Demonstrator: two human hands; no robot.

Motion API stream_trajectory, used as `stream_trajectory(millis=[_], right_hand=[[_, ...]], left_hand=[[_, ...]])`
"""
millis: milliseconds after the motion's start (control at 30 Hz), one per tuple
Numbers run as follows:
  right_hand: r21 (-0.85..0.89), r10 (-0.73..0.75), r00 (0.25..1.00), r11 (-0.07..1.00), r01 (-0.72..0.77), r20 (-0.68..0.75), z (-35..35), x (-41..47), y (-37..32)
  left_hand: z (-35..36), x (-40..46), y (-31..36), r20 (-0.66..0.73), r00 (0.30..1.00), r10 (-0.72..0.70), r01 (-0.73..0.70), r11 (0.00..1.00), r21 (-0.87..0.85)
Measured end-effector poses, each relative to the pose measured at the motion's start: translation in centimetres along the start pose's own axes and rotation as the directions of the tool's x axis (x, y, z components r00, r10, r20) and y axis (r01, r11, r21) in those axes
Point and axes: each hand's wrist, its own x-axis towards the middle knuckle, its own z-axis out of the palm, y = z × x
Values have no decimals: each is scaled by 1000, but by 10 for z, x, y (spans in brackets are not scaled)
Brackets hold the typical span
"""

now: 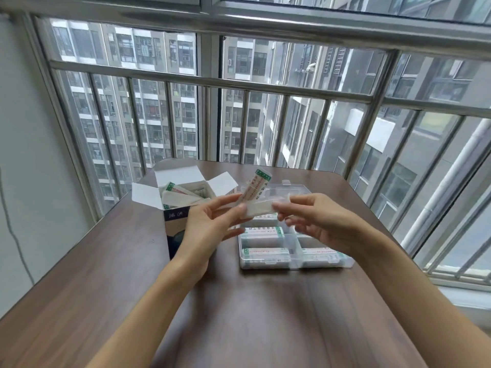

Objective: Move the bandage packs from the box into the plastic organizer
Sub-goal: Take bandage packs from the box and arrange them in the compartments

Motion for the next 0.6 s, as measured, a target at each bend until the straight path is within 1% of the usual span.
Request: stream_trajectory(millis=[67, 100, 133, 167, 200, 233, 333, 400, 433, 500, 600], right_hand=[[68, -36, 999, 997, 37, -19, -8, -3, 2], [106, -37, 999, 993, 41, -39, -13, -5, 4], [160, -32, 998, 986, 41, -56, -17, -8, 6], [222, -29, 997, 974, 43, -65, -21, -10, 9], [273, -28, 997, 961, 45, -65, -24, -12, 13], [296, -26, 998, 954, 43, -61, -26, -14, 16], [297, -32, 999, 954, 35, -16, -29, -18, 23], [341, -31, 999, 940, 22, 21, -29, -18, 22], [370, -21, 999, 929, 9, 30, -28, -18, 20], [380, -5, 1000, 925, 0, 12, -25, -17, 18], [244, -51, 997, 968, 62, -52, -19, -15, 21]], left_hand=[[-2, 0, 1, 14, 999, -41, 40, 999, 29], [-5, 1, -2, 7, 1000, -20, 19, 993, 117], [-9, 3, -5, 8, 999, 32, -33, 962, 272], [-12, 5, -7, 34, 995, 91, -97, 889, 448], [-15, 5, -8, 80, 990, 114, -139, 798, 586], [-17, 5, -8, 127, 987, 96, -157, 724, 671], [-14, 1, -7, 231, 973, 7, -188, 609, 771], [-12, -2, -7, 253, 967, 22, -233, 475, 849], [-12, -3, -8, 259, 965, 37, -249, 425, 870], [-11, -4, -10, 257, 964, 67, -262, 389, 883], [-7, -6, -10, 235, 966, 112, -260, 371, 891]])
